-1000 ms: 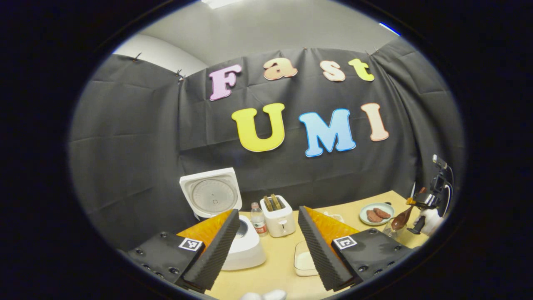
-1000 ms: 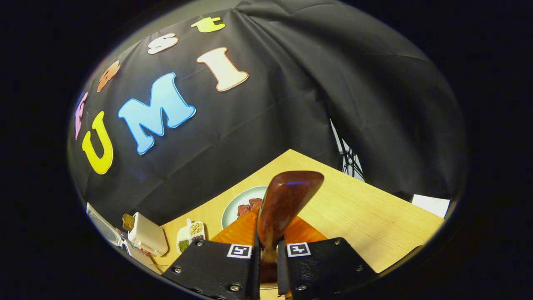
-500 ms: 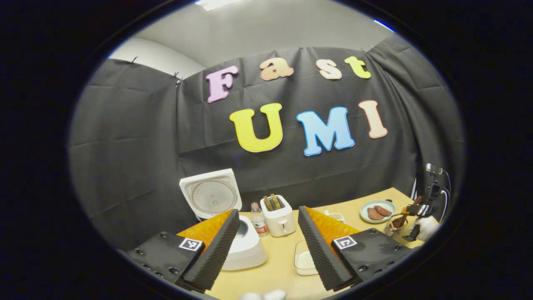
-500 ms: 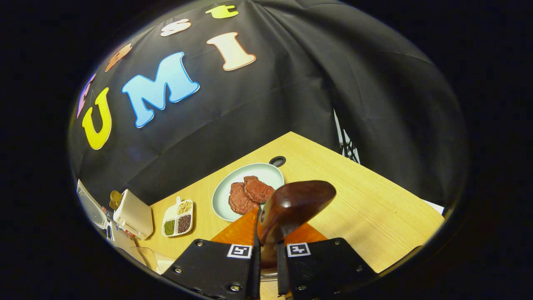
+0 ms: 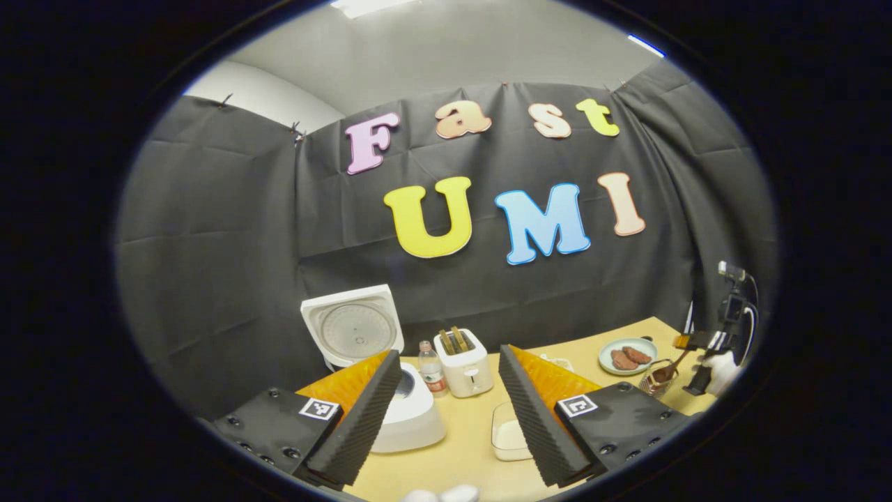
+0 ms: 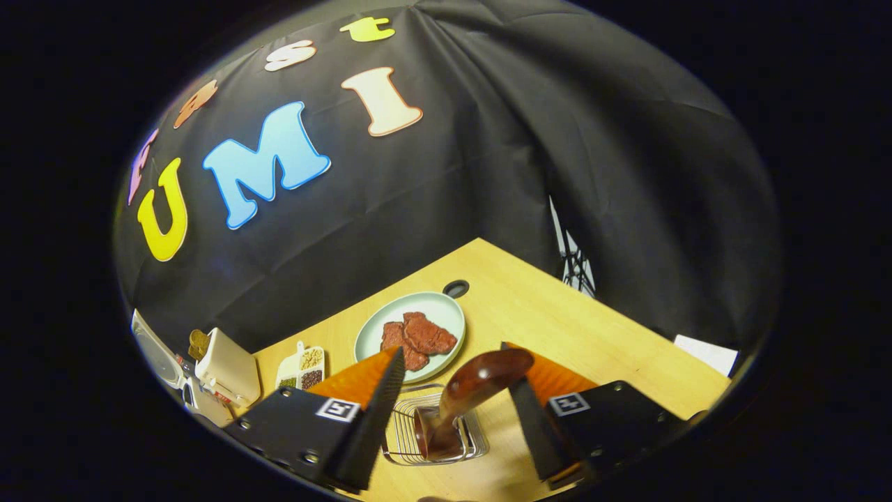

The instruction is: Close the left gripper, press the button to open the rice cooker; take a wooden spoon from the chopstick holder with the right hand, scoop a spoonful of rice and pour it into the rice cooker, then put the wooden spoon back into the chopstick holder.

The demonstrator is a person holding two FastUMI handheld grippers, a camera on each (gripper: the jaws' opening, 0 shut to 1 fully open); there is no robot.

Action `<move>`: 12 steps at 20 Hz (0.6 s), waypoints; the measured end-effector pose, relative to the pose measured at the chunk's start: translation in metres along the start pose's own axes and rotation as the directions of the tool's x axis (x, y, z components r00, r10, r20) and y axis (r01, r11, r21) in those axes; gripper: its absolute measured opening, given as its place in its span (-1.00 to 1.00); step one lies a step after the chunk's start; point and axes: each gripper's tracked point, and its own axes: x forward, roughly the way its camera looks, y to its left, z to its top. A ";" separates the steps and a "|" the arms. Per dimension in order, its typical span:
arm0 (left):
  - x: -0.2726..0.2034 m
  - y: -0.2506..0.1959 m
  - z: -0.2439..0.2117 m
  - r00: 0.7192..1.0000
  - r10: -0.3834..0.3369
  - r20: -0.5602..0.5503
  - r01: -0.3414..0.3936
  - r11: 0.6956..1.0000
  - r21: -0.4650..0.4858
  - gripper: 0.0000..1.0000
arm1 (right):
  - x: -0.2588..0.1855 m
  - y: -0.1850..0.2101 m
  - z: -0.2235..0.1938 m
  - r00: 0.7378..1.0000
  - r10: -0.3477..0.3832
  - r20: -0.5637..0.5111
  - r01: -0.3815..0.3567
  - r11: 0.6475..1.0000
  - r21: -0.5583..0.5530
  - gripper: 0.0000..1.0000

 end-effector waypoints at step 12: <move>0.006 0.046 0.024 0.997 0.010 0.078 -0.008 0.999 -0.031 0.97 | -0.190 0.118 0.143 0.917 0.250 0.312 -0.143 0.933 -0.329 0.96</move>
